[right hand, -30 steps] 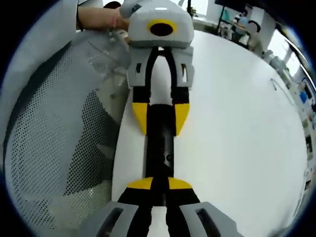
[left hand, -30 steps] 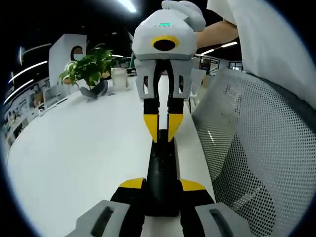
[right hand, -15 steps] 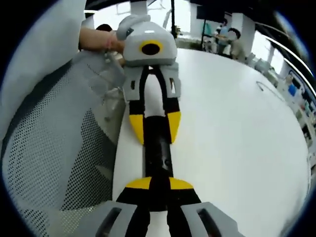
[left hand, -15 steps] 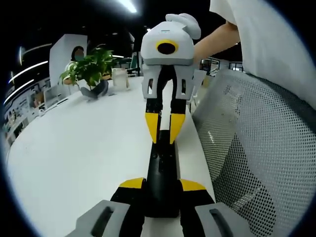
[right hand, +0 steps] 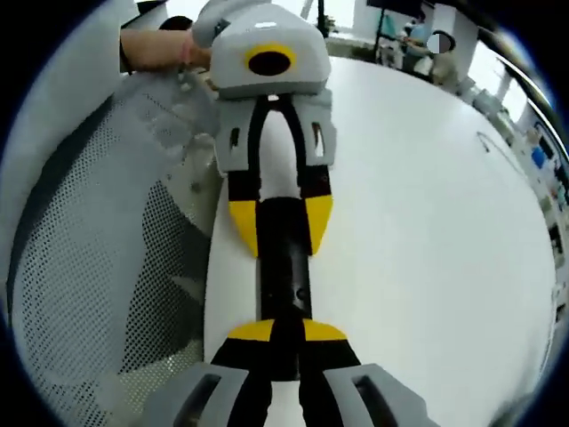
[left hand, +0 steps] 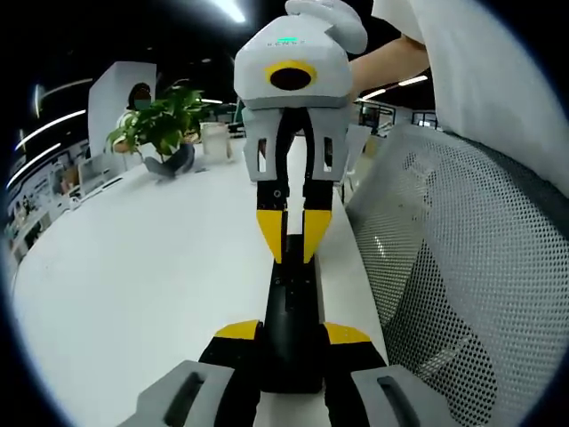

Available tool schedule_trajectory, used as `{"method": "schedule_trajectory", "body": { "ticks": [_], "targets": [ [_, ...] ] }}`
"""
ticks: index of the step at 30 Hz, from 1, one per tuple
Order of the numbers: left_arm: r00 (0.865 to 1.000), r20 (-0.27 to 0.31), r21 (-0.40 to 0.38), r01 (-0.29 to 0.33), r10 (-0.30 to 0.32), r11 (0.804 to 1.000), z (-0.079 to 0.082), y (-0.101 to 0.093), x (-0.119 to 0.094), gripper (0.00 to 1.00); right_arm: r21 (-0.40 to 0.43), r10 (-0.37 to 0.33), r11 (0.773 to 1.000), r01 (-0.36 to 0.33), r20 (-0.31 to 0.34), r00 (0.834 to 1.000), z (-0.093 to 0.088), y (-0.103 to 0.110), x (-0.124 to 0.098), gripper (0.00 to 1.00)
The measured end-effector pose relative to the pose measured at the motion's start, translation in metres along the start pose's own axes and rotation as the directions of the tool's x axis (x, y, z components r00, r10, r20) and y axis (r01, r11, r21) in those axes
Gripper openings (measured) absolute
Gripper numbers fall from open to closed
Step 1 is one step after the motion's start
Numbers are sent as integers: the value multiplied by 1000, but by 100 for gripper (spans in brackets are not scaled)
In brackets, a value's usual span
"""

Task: Press the specified remote control buttons in sequence, fully releasing each button before pressing the next.

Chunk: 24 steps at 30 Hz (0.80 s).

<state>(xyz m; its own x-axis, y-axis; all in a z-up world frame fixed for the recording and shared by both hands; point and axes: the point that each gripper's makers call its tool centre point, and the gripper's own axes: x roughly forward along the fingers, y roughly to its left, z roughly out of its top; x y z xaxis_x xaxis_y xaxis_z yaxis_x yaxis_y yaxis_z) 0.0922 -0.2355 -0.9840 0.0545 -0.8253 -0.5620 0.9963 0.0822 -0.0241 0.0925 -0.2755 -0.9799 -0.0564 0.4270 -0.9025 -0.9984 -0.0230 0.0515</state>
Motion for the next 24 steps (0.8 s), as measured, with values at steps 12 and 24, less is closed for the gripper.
{"method": "schedule_trajectory", "body": {
  "ticks": [12,24],
  "targets": [
    [1000,0,2,-1,1,1000,0,-1,0,25,-233,0,973,10,43,999,4,3,1,5],
    [1000,-3,6,2,-2,1000,0,-1,0,25,23,-79,997,79,-38,996,5,1,4,4]
  ]
}}
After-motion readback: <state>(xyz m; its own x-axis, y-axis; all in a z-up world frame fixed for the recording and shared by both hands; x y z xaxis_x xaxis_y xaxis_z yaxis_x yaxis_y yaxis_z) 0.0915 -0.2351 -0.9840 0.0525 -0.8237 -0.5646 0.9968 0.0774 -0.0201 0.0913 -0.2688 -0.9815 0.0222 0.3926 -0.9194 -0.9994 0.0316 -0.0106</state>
